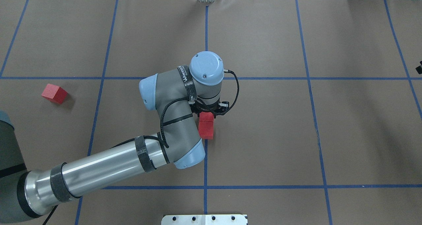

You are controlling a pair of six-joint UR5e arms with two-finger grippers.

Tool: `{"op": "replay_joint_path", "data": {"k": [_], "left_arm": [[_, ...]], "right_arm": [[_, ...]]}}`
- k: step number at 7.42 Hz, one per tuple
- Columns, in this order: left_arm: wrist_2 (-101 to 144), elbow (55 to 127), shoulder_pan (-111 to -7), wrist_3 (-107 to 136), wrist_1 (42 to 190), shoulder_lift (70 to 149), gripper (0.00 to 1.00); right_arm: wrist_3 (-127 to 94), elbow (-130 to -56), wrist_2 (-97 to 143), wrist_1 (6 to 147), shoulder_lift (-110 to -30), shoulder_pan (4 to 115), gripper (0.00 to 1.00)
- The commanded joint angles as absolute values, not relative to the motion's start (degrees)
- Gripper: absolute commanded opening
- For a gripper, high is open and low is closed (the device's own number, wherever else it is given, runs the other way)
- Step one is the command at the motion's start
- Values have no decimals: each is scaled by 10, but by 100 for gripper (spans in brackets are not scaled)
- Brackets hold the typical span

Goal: Form red blocks into L shape at center
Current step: 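Lower the cube against the center cube and hold it in place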

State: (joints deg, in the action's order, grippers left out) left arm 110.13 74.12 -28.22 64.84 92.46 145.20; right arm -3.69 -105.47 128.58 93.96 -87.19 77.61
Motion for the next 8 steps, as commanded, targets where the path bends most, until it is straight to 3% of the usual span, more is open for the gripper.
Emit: {"op": "replay_joint_path", "data": {"k": [1,8], "left_arm": [[1101,742,-282,644,925,1452,30],[1100,742,-283,642,930,1449,37]], "right_arm": [[-37,-1055,1286,940,-871,776,100],[-37,-1055,1286,940,-870,776,99]]}}
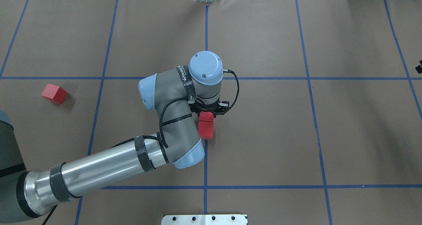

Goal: Form red blocks into L shape at center
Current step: 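Lower the cube against the center cube and hold it in place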

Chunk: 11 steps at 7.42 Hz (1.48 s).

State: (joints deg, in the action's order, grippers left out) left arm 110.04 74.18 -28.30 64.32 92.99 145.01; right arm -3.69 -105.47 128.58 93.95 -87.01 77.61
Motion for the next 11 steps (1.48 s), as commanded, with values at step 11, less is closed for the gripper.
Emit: {"op": "replay_joint_path", "data": {"k": [11], "left_arm": [[1100,743,-280,643,930,1451,62]], "right_arm": [[-37,-1055,1286,940,-870,776,100]]}}
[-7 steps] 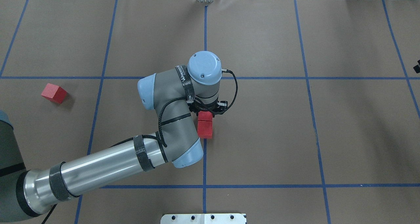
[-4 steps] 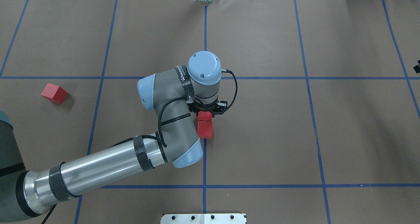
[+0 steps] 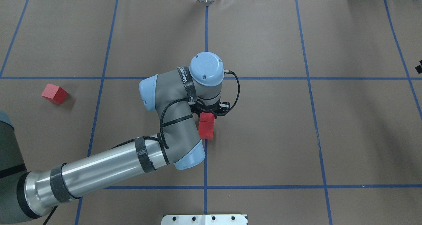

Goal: Form red blocks into L shape at center
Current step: 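Lower the cube against the center cube and hold it in place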

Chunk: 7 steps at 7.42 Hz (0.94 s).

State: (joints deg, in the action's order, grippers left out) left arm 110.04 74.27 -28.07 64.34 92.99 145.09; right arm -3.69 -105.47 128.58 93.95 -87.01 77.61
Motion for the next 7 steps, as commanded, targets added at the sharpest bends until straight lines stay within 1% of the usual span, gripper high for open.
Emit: {"op": "replay_joint_path", "data": {"k": [1,2,3,4,5,6,7], "left_arm": [[1100,743,-280,643,931,1450,64],[1100,743,-282,643,931,1450,74],[1100,743,-282,643,930,1450,99],[1100,748,-283,643,930,1451,100],[1101,772,-289,641,926,1449,100],[1104,805,-303,638,919,1445,100],[1105,859,-313,601,900,1407,100]], "right_arm": [[-37,-1055,1286,940,-870,776,100],[-37,-1055,1286,940,-870,776,99],[-37,-1055,1286,940,-870,776,99],[-37,-1055,1286,940,-870,776,100],[-37,-1055,1286,940,-870,776,99],[-36,-1055,1286,940,-872,776,99],[-32,-1055,1286,940,-875,776,100]]}}
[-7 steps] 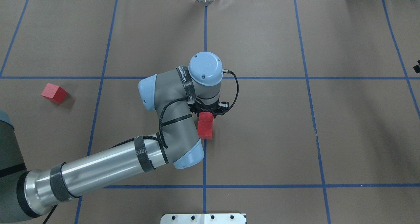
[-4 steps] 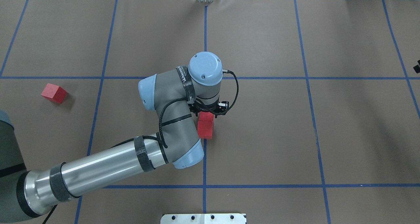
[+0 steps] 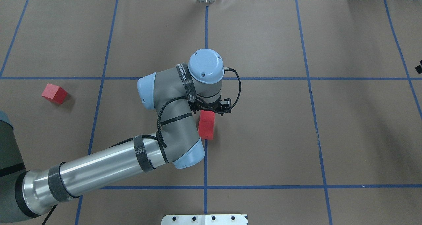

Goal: Form red blocks into L shape at center
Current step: 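Open the left gripper and move it toward the last red cube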

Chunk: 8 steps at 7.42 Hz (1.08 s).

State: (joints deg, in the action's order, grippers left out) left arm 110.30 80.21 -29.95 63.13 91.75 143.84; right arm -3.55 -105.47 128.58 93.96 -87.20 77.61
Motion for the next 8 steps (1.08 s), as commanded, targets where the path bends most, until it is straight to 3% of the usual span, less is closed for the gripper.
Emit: {"op": "replay_joint_path", "data": {"k": [1,3,8], "left_arm": [[1106,928,-333,545,892,1339,100],[1150,1017,-408,404,896,1200,100],[1247,1015,-591,73,937,1038,100]], "right_arm": [[-26,-1054,1285,940,-880,787,100],[-25,-1054,1281,937,-916,827,100],[116,-1002,1314,1019,-904,966,100]]}}
